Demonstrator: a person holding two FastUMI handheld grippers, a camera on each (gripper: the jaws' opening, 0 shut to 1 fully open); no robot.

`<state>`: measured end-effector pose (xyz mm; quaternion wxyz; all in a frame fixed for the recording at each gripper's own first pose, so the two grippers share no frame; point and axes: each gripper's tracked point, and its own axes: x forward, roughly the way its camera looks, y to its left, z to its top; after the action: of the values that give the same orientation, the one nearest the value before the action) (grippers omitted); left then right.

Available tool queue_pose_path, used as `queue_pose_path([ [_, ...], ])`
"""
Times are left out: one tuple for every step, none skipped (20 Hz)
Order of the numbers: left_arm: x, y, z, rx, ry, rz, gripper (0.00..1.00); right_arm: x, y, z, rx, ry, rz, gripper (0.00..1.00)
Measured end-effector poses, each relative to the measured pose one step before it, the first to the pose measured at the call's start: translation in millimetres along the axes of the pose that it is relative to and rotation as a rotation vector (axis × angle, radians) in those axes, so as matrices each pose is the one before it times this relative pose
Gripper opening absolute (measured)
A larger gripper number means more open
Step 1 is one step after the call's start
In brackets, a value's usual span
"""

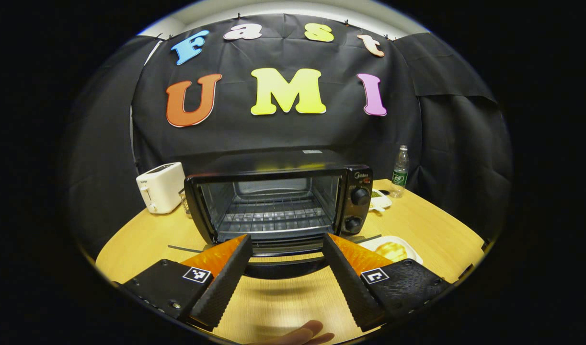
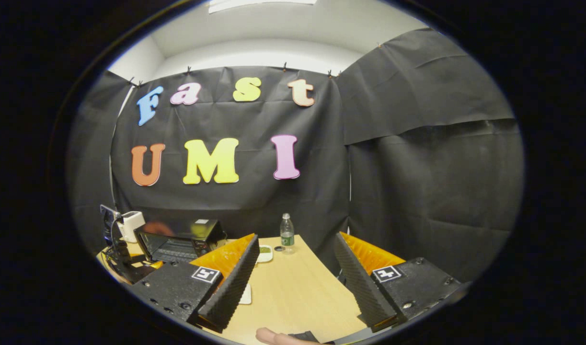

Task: Open the electric oven with the left hand, put the food in, and close the electric oven.

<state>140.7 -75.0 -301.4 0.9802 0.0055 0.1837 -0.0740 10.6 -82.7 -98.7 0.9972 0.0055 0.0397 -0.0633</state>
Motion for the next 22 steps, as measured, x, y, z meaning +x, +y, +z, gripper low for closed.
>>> queue_pose_path([
  [-2.26, -1.22, -7.63, -0.02251, 0.00908, 0.00053, 0.98, -0.48, 1.4, -2.16, -0.00139, 0.00114, 0.00172, 0.96],
  [0.2, -0.32, -6.49, -0.0119, 0.00839, -0.00213, 0.98, 0.22, 0.83, -1.15, -0.00185, 0.00092, 0.00027, 0.96],
  [-0.33, 1.07, -8.15, -0.00492, 0.01417, 0.00341, 0.98, 0.01, 0.11, -1.12, -0.00038, -0.00142, -0.00062, 0.96],
  [1.14, 1.93, -8.33, 0.00288, 0.0126, 0.00597, 0.98, 0.22, 0.4, 0.46, -0.00145, -0.00204, -0.001, 0.96],
  [0.04, 0.08, -10.28, -0.00058, 0.01647, 0.00044, 0.98, 0.57, 0.47, -1.45, -0.00188, -0.00067, -0.00115, 0.96],
  [1.32, 0.21, -8.5, -0.00445, 0.01542, -0.00402, 0.98, -0.07, 0.06, -0.02, -0.00024, -0.00116, -0.00058, 0.96],
  [2.06, 0.74, -9.18, -0.0096, 0.01814, -0.0028, 0.97, -0.03, 0.44, -0.27, 0.00142, -0.00078, -0.00052, 0.96],
  [2.17, -0.23, -8.06, -0.00721, 0.0198, -0.00466, 0.98, -0.23, 0.31, 0.56, 0.00248, -0.0004, 0.00076, 1.0],
  [1.42, 0.21, -8.27, -0.00553, 0.02495, -0.00316, 0.98, -0.14, 1.0, 0.02, 0.00219, -0.00087, 0.00215, 1.0],
  [1.71, 0.97, -8.84, -0.00791, 0.03102, -0.00142, 0.98, -0.02, 0.6, 0.57, 0.00059, -0.0011, 0.00113, 1.0],
  [0.05, -0.24, -6.75, 0.00142, 0.01507, -0.00096, 0.98, 0.28, -0.53, 0.8, -0.00267, -0.00089, -0.00015, 1.0],
  [-1.95, -0.75, 1.07, 0.01818, -0.01348, 0.00136, 0.98, -0.11, 0.05, 2.61, -0.00175, -0.00361, -0.00043, 0.96],
  [0.96, 1.17, 0.83, 0.02031, -0.006, 0.00518, 0.98, -0.71, 0.17, 3.68, -0.00018, -0.00458, 0.00115, 0.96],
  [0.18, 0.12, -1.96, 0.00955, 0.00698, 0.00479, 0.97, 0.49, -0.61, 4.23, 0.00404, -0.00411, -0.00194, 0.96],
  [-0.64, 0.56, 0.47, -0.00077, -0.00169, 0.00436, 0.97, -0.08, -0.37, 4.83, 0.00501, -0.00503, -0.00007, 0.96],
  [-1.78, 0.48, 1.7, -0.00407, -0.00594, 0.006, 0.97, -0.16, 1.32, 6.2, 0.00296, -0.00832, 0.00457, 1.0],
  [-2.92, 1.57, 2.31, -0.00326, -0.00485, 0.00869, 0.97, -0.44, 1.74, 5.74, -0.00086, -0.0084, 0.00227, 1.0],
  [-6.92, 2.18, 3.58, -0.00268, -0.00289, 0.01019, 0.97, 0.91, 0.22, 4.89, -0.00443, -0.00776, 0.00043, 1.0],
  [-7.3, 1.74, 6.74, -0.00452, -0.00975, 0.004, 0.95, 1.59, 0.97, 4.25, -0.00394, -0.00663, 0.00207, 1.0],
  [-8.25, 1.28, 11.74, -0.00471, -0.02145, 0.00221, 0.94, 1.57, 2.18, 4.8, -0.00187, -0.00336, 0.00408, 1.0],
  [-9.64, 2.18, 14.7, -0.00577, -0.02648, 0.00004, 0.94, 2.0, 2.52, 2.42, 0.00002, -0.00212, 0.00582, 1.0],
  [-9.9, 0.81, 16.58, -0.00752, -0.03131, -0.00213, 0.95, 2.9, 1.89, 2.56, 0.0004, -0.0014, 0.00538, 1.0],
])
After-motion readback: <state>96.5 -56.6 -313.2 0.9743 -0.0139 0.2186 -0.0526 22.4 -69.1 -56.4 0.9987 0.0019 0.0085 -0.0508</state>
